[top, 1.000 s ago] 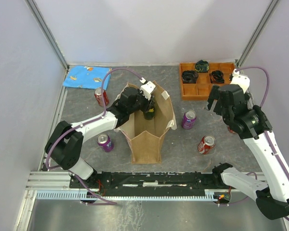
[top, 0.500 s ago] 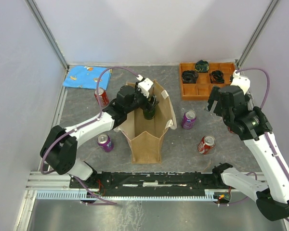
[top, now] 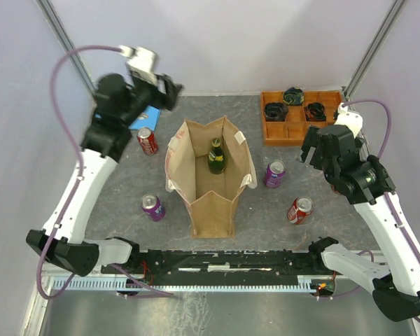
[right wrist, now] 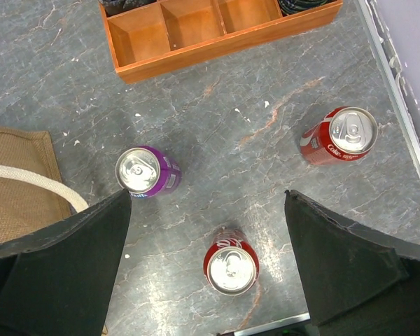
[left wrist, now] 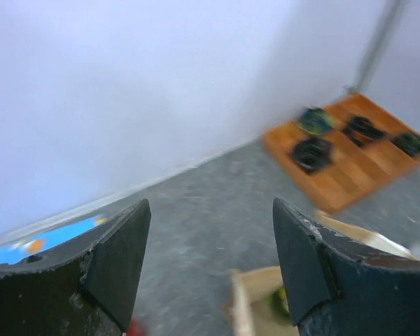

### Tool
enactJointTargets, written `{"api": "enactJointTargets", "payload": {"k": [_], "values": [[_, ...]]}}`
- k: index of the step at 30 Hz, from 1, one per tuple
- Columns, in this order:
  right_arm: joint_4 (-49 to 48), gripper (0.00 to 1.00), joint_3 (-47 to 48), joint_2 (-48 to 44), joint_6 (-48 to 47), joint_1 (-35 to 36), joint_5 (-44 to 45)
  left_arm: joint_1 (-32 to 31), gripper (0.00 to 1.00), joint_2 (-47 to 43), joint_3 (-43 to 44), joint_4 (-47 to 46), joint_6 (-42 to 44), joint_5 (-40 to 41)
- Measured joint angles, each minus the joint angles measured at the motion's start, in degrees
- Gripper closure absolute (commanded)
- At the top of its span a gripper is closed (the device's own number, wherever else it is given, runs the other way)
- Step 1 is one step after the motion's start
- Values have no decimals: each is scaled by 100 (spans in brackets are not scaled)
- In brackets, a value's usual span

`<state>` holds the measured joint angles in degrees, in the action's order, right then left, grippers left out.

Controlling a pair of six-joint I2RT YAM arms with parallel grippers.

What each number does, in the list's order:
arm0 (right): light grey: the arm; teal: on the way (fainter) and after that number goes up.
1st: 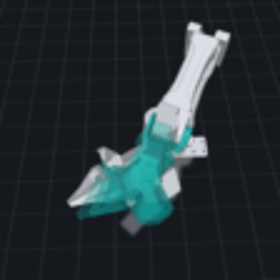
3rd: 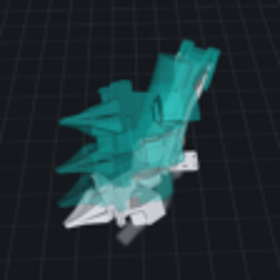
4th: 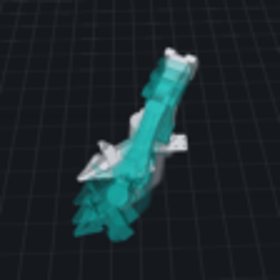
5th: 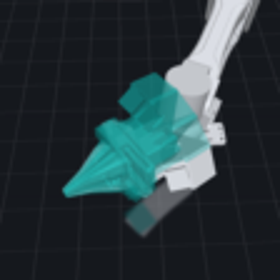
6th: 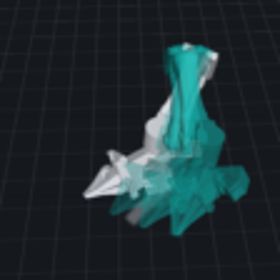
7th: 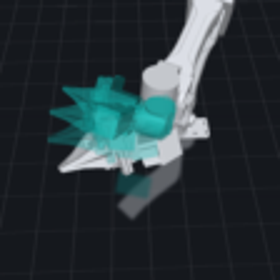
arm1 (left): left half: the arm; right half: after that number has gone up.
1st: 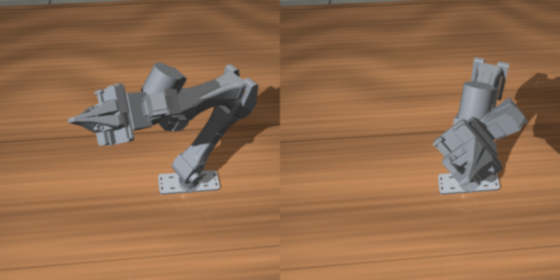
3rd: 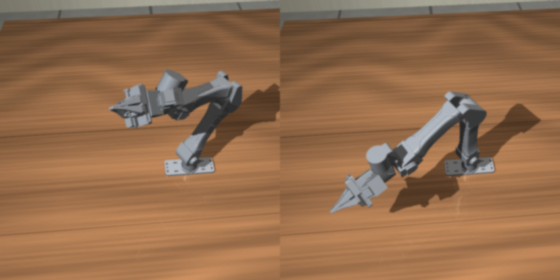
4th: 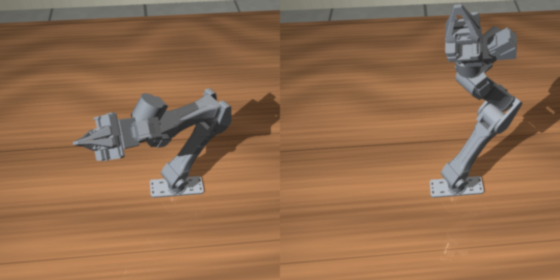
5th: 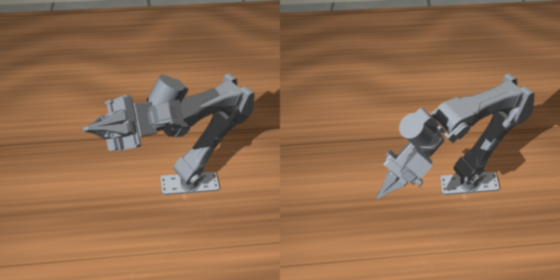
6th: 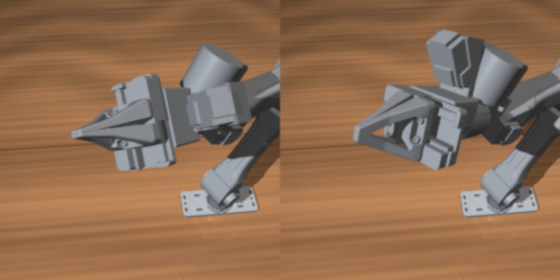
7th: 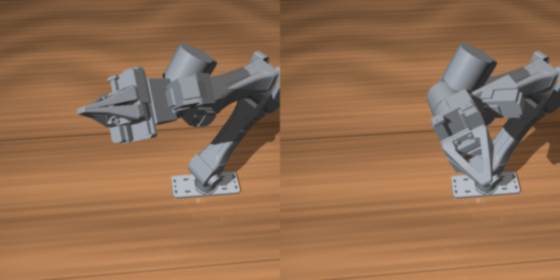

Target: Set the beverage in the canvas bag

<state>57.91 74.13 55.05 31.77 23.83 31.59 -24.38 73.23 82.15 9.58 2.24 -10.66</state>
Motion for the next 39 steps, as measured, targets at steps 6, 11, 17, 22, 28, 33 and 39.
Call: {"api": "enactJointTargets", "payload": {"k": [6,11,17,22,28,33,39], "values": [[2,1,-2,70,17,0,-96,1274,19,605,1722,2297,302,179],[-7,1,-13,179,17,0,-173,1700,16,1696,2076,3936,472,310],[-11,1,-66,251,15,0,-302,2094,11,3073,2400,4870,470,422],[-2,1,-136,240,22,0,-350,2177,9,3692,2872,5119,472,595],[31,1,-275,131,61,0,-356,2166,8,4074,3156,5158,516,822],[101,1,-304,37,105,0,-358,2168,8,4450,3161,5167,531,962],[144,1,-317,-7,125,0,-358,2197,8,4774,3161,5160,535,1064]]}}
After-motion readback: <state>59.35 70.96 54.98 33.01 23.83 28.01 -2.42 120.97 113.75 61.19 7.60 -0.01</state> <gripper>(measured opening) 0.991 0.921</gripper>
